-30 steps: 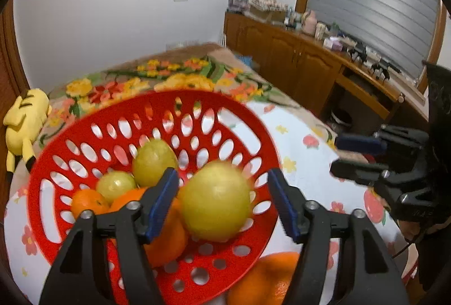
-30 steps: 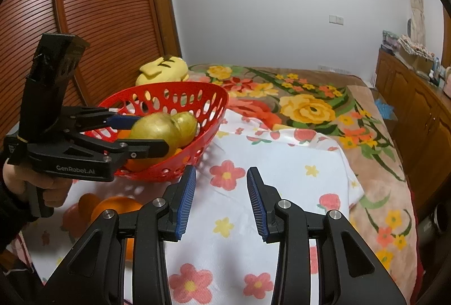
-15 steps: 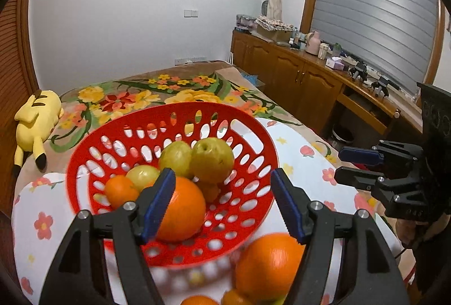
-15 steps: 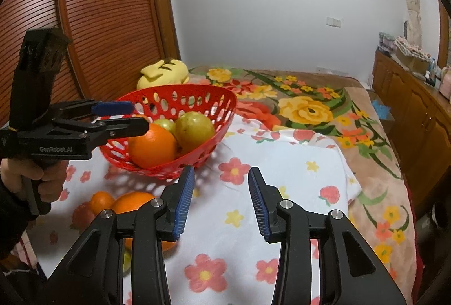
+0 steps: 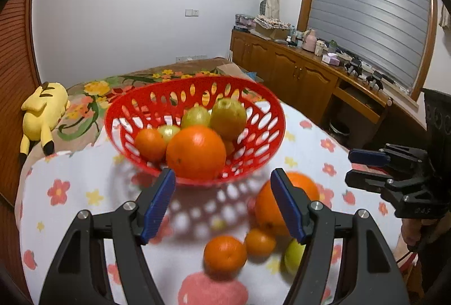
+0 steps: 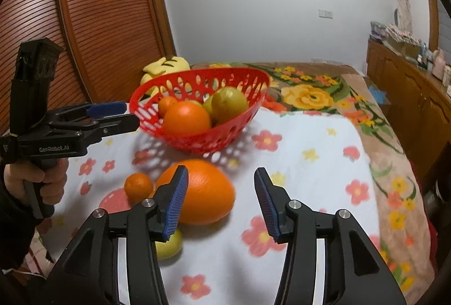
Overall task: Organize fruits
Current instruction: 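Withdraw both tools from the basket toward the loose fruit, then grasp a mandarin with the left tool while the right tool grasps a green pomelo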
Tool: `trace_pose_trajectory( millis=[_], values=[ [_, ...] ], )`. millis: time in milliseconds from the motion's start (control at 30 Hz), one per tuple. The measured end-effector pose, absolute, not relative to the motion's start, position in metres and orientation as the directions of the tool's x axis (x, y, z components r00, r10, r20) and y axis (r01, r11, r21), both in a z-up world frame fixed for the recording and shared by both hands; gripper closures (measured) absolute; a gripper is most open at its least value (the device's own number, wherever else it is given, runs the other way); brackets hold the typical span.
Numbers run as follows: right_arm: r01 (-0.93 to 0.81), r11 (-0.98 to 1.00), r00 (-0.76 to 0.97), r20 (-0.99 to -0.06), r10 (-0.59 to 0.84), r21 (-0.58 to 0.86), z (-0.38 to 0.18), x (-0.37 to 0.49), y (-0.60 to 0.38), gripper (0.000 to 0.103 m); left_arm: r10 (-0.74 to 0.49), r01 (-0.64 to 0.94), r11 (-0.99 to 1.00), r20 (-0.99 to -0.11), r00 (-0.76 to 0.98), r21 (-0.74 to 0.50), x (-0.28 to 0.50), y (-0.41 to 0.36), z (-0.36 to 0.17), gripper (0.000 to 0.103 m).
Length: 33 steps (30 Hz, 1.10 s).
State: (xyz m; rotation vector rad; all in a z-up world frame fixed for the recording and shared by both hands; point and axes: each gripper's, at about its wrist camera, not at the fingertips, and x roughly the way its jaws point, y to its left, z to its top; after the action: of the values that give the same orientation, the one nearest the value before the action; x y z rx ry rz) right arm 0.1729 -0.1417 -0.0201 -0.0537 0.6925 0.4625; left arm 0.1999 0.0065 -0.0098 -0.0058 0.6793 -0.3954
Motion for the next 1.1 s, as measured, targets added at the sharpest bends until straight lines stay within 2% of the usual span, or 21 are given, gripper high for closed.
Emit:
trace_pose_trajectory(
  millis=[300,600,1100],
  values=[
    [-0.381,0.918,0.675,-0.646,0.357,0.109,-0.033,0.144,-0.124,0.047,-0.372,0.384,0.915,-0.633,0.679,-0.125,0.184,0.015,-0.041,0.033],
    [-0.388,0.909,0.639,-0.667,0.383,0.15,-0.055,0.136,-0.1,0.045,-0.358,0.382,0.917,-0.66,0.66,-0.115,0.18,0.028,-0.06,0.033],
    [-0.381,0.916,0.621,-0.698,0.355,0.127,-0.093,0.133,-0.078,0.041,-0.419,0.408,0.896,-0.639,0.646,-0.175,0.181,0.039,-0.072,0.033]
  ],
)
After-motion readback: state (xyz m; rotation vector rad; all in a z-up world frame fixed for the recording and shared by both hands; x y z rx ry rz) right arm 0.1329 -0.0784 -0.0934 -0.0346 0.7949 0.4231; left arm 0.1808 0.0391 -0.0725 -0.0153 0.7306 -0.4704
